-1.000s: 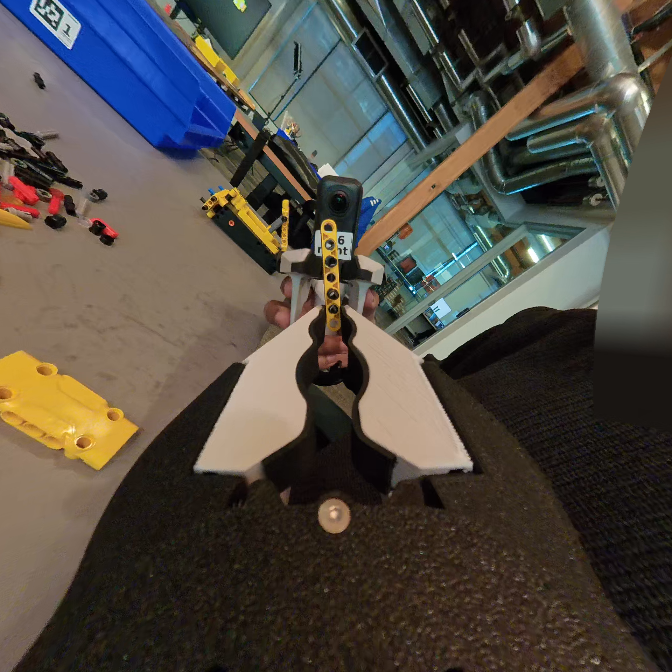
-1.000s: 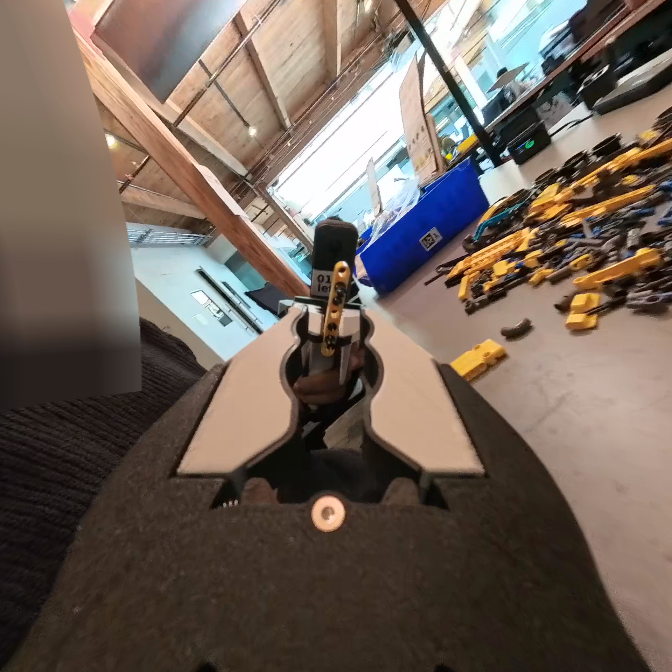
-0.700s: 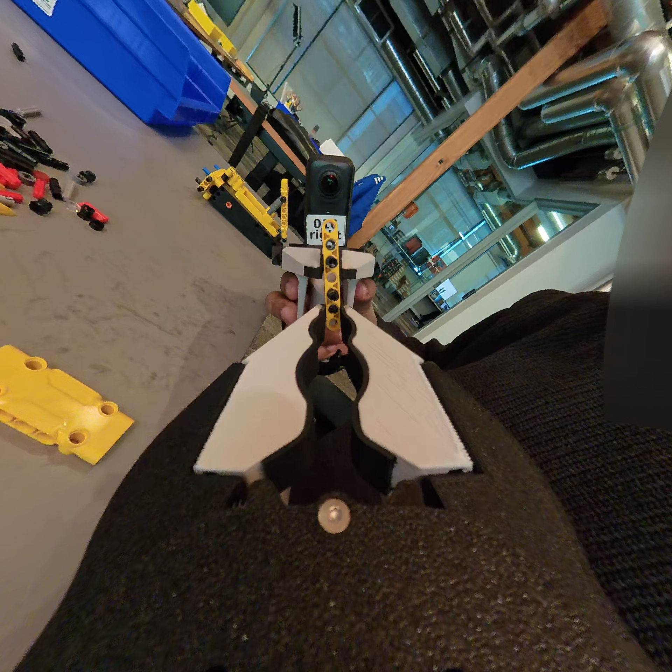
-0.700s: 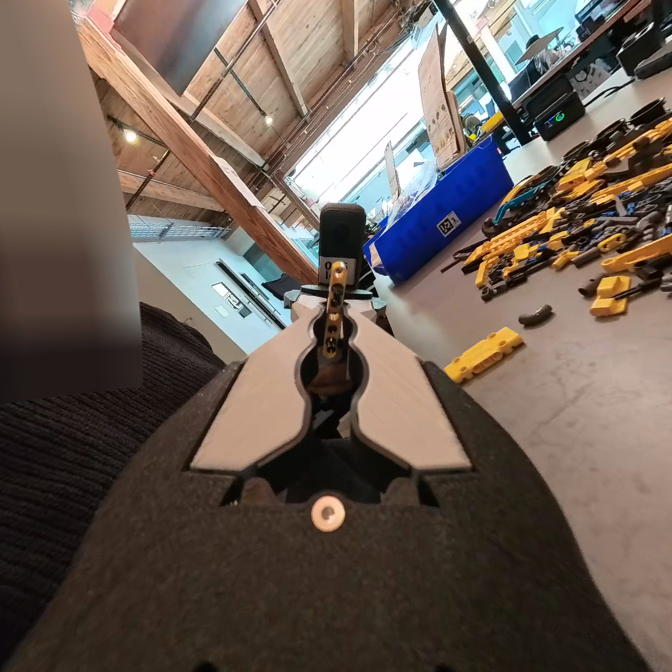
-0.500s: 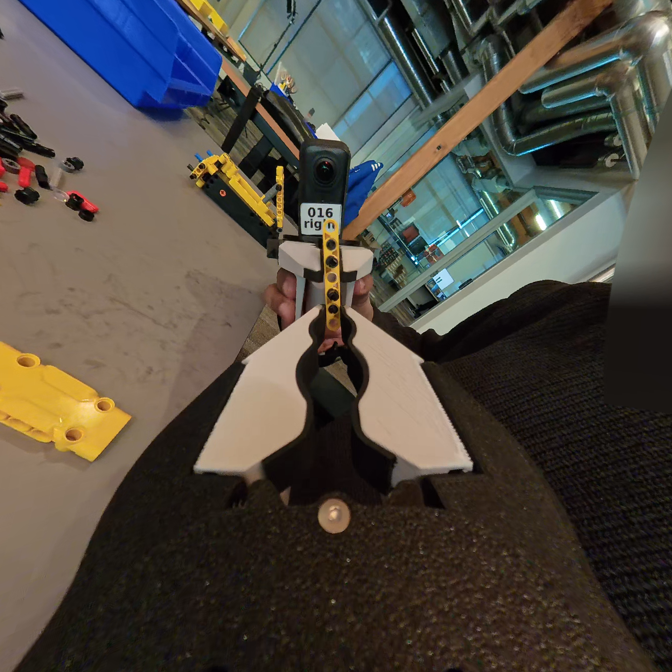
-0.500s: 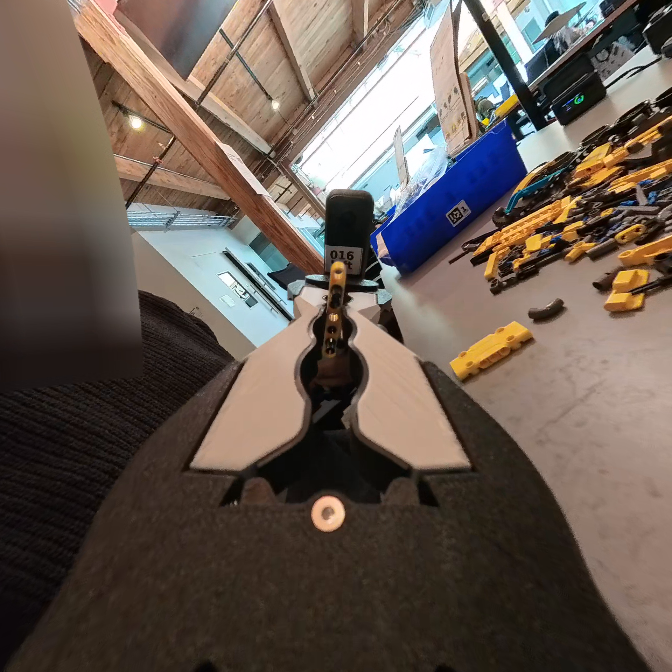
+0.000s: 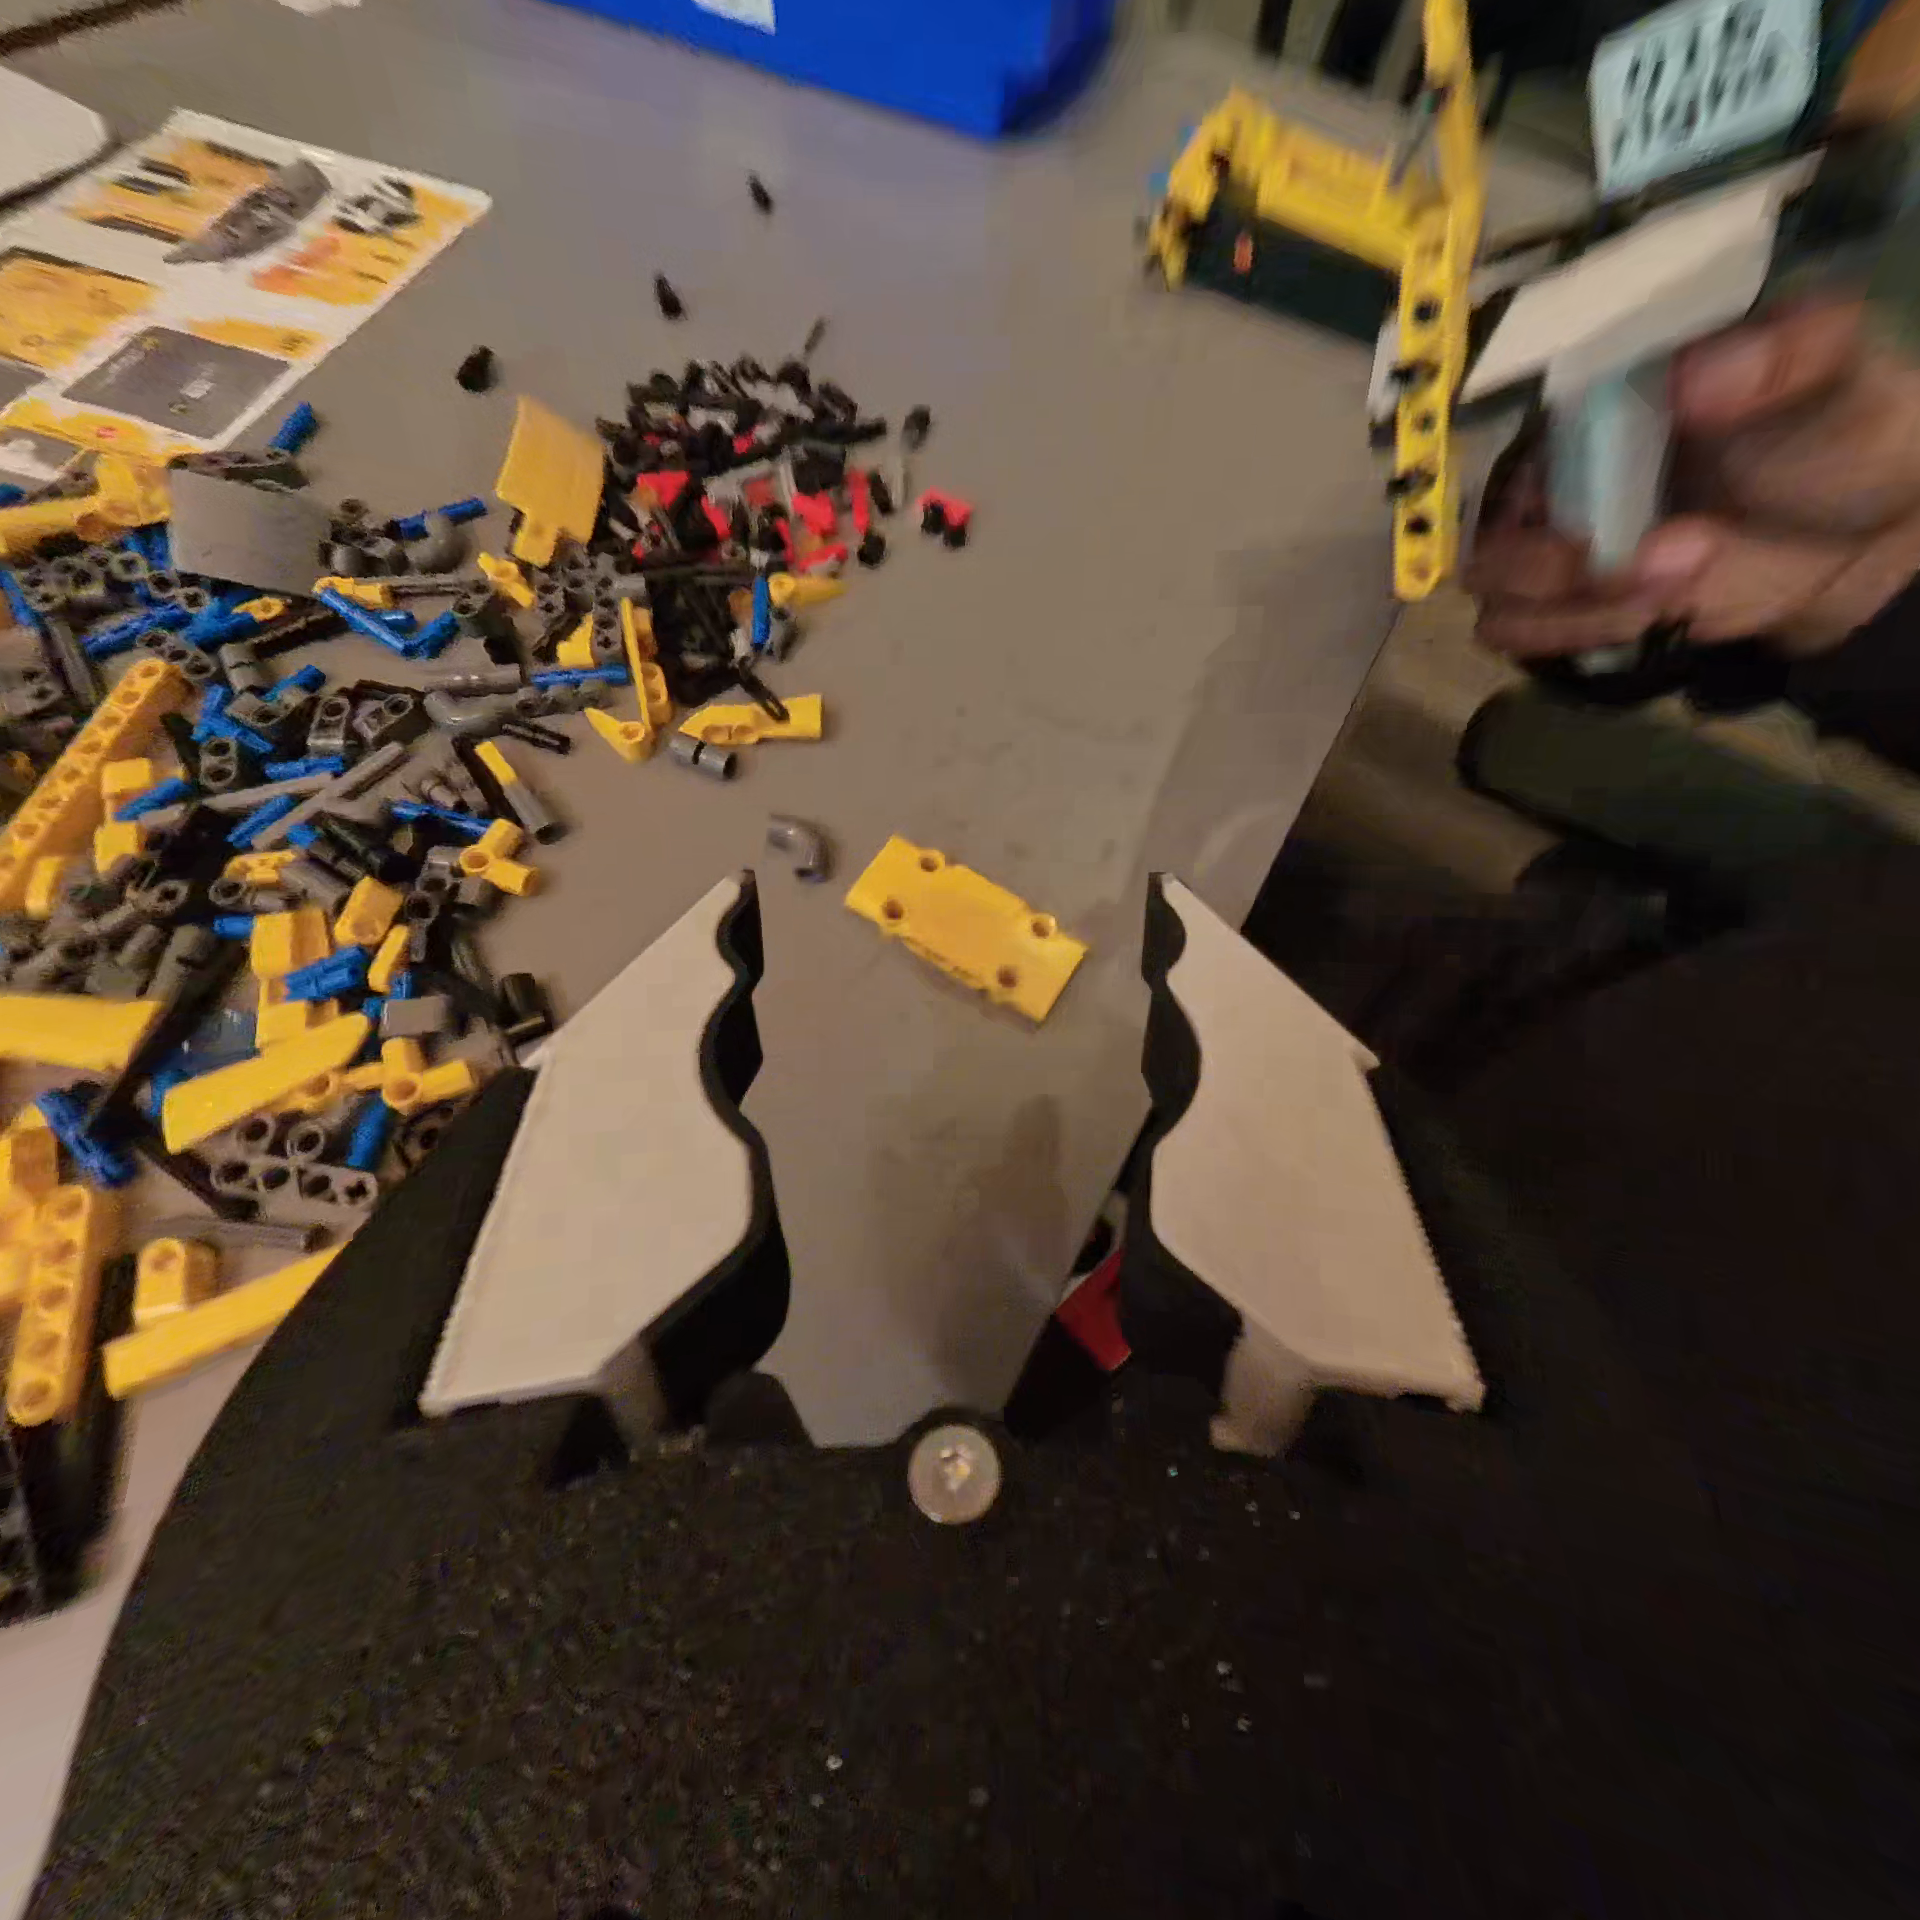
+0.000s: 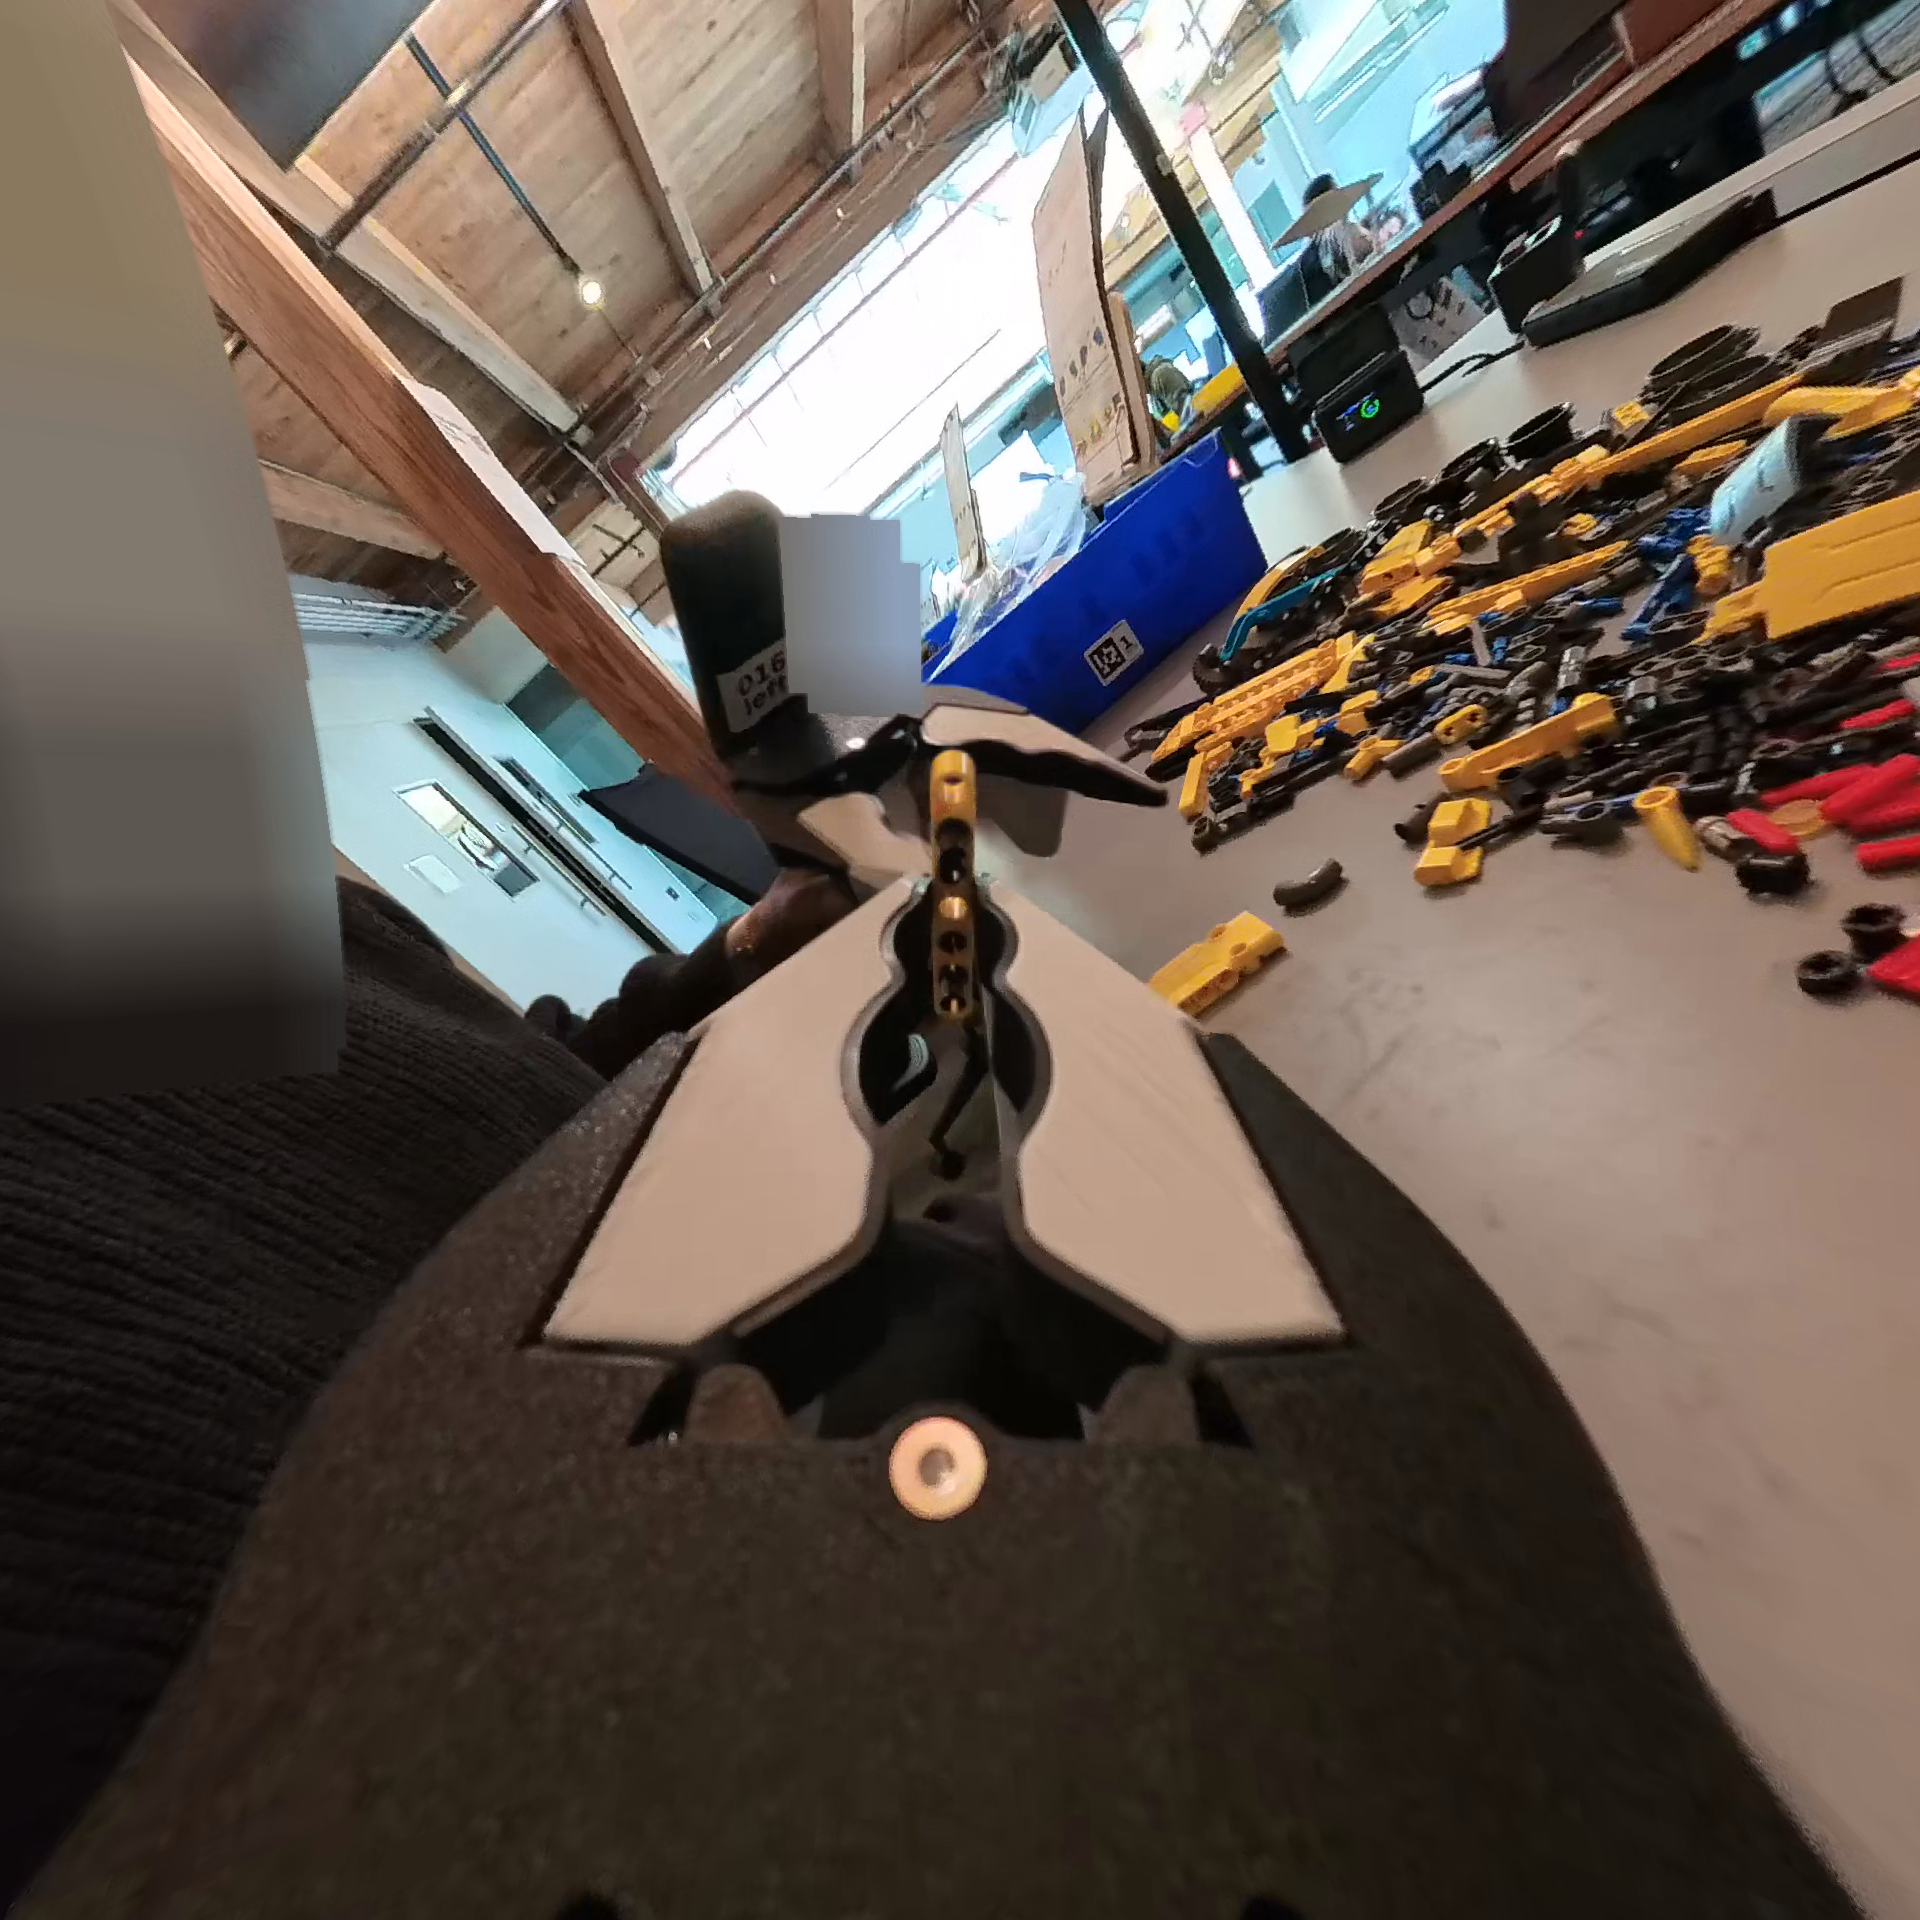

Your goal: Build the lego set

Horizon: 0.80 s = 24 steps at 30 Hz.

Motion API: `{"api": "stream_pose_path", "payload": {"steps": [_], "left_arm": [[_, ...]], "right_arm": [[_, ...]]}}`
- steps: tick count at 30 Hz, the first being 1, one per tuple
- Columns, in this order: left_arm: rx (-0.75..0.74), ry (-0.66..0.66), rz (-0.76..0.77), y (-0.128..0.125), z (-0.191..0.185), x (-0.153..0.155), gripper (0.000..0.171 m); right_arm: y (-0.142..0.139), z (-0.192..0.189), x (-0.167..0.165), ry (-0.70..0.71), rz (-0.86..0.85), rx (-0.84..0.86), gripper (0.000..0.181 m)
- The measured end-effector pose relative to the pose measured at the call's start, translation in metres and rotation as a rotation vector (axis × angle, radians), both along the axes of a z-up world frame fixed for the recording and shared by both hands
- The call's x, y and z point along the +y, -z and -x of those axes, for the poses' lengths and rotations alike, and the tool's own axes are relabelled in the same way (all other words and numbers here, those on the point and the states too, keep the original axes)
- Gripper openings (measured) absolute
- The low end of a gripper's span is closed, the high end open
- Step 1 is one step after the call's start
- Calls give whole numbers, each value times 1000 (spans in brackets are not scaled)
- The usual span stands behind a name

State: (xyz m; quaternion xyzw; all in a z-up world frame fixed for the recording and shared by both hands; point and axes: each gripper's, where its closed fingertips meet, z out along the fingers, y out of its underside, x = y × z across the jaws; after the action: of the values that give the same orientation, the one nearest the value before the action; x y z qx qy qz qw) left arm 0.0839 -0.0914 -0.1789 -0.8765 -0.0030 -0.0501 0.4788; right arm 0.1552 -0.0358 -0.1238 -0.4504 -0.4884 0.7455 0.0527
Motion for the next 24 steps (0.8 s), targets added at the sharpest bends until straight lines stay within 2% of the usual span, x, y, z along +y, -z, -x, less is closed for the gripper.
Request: {"api": "stream_pose_path", "payload": {"steps": [3,5,7,10,11,13,15,18,24], "left_arm": [[163,159,118,24,-8,8,95],[286,212,180,40,-6,13,98],[229,284,157,37,-16,16,97],[121,352,200,40,-26,10,91],[107,347,204,42,-26,8,86],[46,393,202,37,-39,-1,63],[16,366,217,36,-42,-5,62],[90,304,237,46,-35,-9,63],[225,287,102,31,-33,3,67]], "right_arm": [[-2,-2,2,4,45,9,6],[-2,-4,1,2,62,14,6],[-2,-7,1,5,62,14,6],[-2,-12,4,22,49,16,6],[-1,-13,6,29,47,15,6],[0,-13,10,40,51,14,6],[1,-13,14,52,58,11,6],[2,-12,17,59,67,13,6],[0,-11,11,37,78,24,6]]}}
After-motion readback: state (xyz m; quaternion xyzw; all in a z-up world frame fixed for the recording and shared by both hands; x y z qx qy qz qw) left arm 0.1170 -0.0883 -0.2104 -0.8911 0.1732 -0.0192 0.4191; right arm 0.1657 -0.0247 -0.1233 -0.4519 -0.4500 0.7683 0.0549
